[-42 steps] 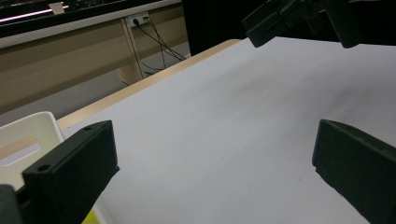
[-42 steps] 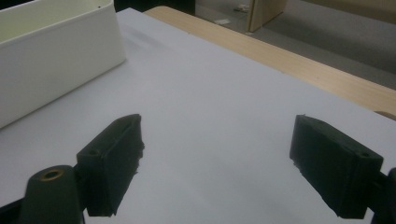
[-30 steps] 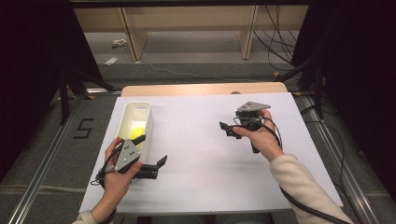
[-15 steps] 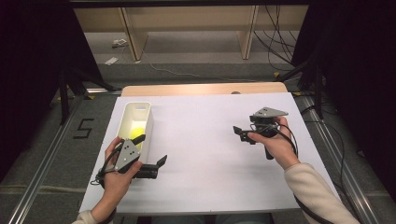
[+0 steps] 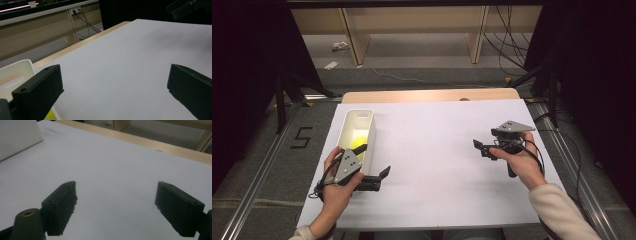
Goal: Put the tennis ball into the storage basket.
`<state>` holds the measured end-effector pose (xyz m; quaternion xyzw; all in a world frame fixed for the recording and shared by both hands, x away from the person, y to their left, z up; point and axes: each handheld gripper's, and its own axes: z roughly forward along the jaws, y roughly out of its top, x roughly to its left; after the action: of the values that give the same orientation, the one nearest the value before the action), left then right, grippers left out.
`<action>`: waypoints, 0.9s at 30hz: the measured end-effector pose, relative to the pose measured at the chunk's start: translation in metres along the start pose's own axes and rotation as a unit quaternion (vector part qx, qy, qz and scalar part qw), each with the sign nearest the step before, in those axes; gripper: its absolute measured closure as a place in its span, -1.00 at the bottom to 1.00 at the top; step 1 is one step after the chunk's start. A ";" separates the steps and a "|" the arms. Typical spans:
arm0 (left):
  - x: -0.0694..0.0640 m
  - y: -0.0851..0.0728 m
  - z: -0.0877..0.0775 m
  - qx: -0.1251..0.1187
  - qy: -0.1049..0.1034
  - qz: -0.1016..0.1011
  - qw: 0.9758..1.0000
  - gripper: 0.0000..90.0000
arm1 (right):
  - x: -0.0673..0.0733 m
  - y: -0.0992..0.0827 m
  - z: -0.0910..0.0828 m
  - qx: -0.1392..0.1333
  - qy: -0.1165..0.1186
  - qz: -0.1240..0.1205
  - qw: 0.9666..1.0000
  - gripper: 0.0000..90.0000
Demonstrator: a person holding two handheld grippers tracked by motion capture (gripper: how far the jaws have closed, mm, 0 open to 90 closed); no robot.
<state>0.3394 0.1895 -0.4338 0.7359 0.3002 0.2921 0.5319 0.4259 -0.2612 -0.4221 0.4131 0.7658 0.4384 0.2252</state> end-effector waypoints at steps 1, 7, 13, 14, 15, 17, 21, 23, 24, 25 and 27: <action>0.000 0.000 0.000 0.000 0.000 0.000 1.000 -1.00 | 0.000 -0.001 -0.002 0.001 0.000 0.001 1.000 -0.60; 0.000 0.000 0.000 0.000 0.001 -0.001 1.000 -1.00 | -0.002 -0.013 -0.012 0.000 -0.002 0.007 1.000 -0.60; 0.001 0.000 0.000 0.000 0.000 -0.002 1.000 -1.00 | -0.003 -0.026 -0.019 0.003 -0.002 0.011 1.000 -0.60; 0.001 0.000 0.000 0.000 0.000 -0.002 1.000 -1.00 | -0.003 -0.027 -0.021 0.003 -0.002 0.013 1.000 -0.60; 0.001 0.000 0.000 0.000 0.000 -0.002 1.000 -1.00 | -0.003 -0.028 -0.022 0.001 -0.002 0.010 1.000 -0.60; 0.000 0.000 0.000 -0.001 0.000 -0.002 1.000 -1.00 | -0.002 -0.029 -0.024 -0.002 -0.003 0.009 1.000 -0.60; 0.000 -0.001 -0.001 -0.001 -0.001 -0.002 1.000 -1.00 | -0.001 -0.032 -0.030 -0.005 -0.001 0.004 1.000 -0.60; 0.000 -0.001 0.000 0.000 -0.001 -0.002 1.000 -1.00 | 0.000 -0.034 -0.032 -0.005 -0.003 0.001 1.000 -0.60; 0.000 -0.001 0.000 0.000 -0.001 -0.003 1.000 -1.00 | 0.001 -0.036 -0.032 -0.006 -0.005 -0.002 1.000 -0.60; 0.000 -0.001 0.000 0.000 -0.003 -0.003 1.000 -1.00 | 0.001 -0.037 -0.033 -0.004 -0.006 -0.004 1.000 -0.59; 0.000 -0.001 0.000 -0.001 -0.004 -0.002 1.000 -1.00 | 0.002 -0.038 -0.033 -0.004 -0.011 -0.006 1.000 -0.60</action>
<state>0.3392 0.1896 -0.4346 0.7361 0.2996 0.2881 0.5342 0.3849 -0.2858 -0.4373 0.4126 0.7640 0.4355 0.2376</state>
